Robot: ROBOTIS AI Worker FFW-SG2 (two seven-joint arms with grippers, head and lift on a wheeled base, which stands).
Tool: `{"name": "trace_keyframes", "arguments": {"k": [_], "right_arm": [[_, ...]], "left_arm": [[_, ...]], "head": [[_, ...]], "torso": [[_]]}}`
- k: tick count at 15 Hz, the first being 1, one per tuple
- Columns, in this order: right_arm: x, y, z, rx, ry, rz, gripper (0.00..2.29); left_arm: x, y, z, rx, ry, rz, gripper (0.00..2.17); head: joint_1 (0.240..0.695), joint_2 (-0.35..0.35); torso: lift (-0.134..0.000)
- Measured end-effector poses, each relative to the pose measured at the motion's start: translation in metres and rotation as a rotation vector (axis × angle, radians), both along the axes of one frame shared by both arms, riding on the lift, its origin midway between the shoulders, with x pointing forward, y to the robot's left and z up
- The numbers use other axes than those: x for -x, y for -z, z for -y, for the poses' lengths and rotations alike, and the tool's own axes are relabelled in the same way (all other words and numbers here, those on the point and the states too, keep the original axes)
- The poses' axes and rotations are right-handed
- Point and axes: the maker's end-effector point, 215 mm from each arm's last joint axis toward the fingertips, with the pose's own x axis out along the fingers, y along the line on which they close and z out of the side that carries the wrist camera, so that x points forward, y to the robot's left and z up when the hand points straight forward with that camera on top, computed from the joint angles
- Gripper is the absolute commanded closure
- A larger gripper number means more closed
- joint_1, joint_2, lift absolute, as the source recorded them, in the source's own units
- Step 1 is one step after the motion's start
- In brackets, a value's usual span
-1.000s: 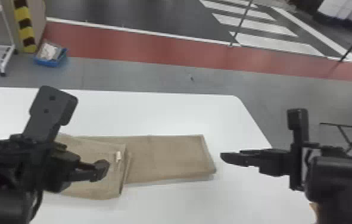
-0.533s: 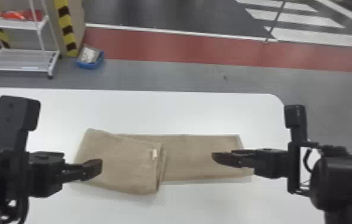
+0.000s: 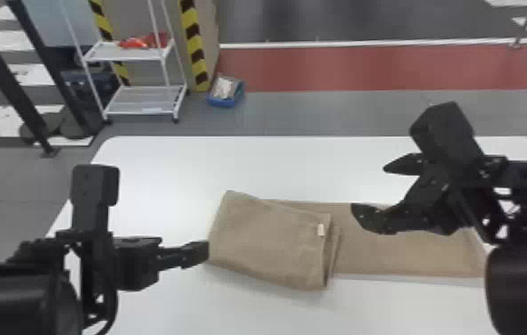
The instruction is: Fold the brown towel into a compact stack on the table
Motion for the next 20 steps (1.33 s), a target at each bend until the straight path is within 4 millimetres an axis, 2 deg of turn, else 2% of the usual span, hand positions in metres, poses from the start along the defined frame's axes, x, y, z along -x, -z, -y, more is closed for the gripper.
{"name": "trace_keyframes", "arguments": {"k": [3, 5, 7, 8, 11, 12, 17, 20], "right_arm": [[0.007, 0.011, -0.026, 0.25, -0.245, 0.096, 0.17], [0.016, 0.024, -0.03, 0.354, -0.364, 0.105, 0.23], [0.02, 0.04, -0.026, 0.437, -0.44, 0.089, 0.39], [0.021, 0.05, -0.025, 0.46, -0.464, 0.071, 0.49], [0.026, 0.07, -0.03, 0.494, -0.51, 0.014, 0.52], [0.027, 0.075, -0.032, 0.502, -0.52, 0.004, 0.62], [0.032, 0.089, -0.046, 0.517, -0.557, -0.02, 0.62], [0.036, 0.092, -0.047, 0.53, -0.563, -0.026, 0.62]], "left_arm": [[0.003, 0.003, -0.003, 0.006, -0.006, -0.008, 0.13], [0.004, 0.005, -0.007, 0.01, -0.015, -0.013, 0.14], [0.005, 0.008, -0.01, 0.011, -0.021, -0.02, 0.14], [0.006, 0.01, -0.01, 0.012, -0.021, -0.025, 0.14], [0.009, 0.016, -0.01, 0.014, -0.021, -0.04, 0.14], [0.01, 0.018, -0.011, 0.014, -0.024, -0.044, 0.14], [0.013, 0.021, -0.016, 0.018, -0.032, -0.053, 0.14], [0.014, 0.022, -0.016, 0.019, -0.033, -0.056, 0.14]], "head": [[0.695, 0.159], [0.695, 0.171], [0.695, 0.172], [0.695, 0.171], [0.695, 0.177], [0.695, 0.182], [0.695, 0.209], [0.695, 0.212]], "torso": [[-0.124], [-0.124], [-0.124], [-0.124], [-0.124], [-0.124], [-0.124], [-0.124]]}}
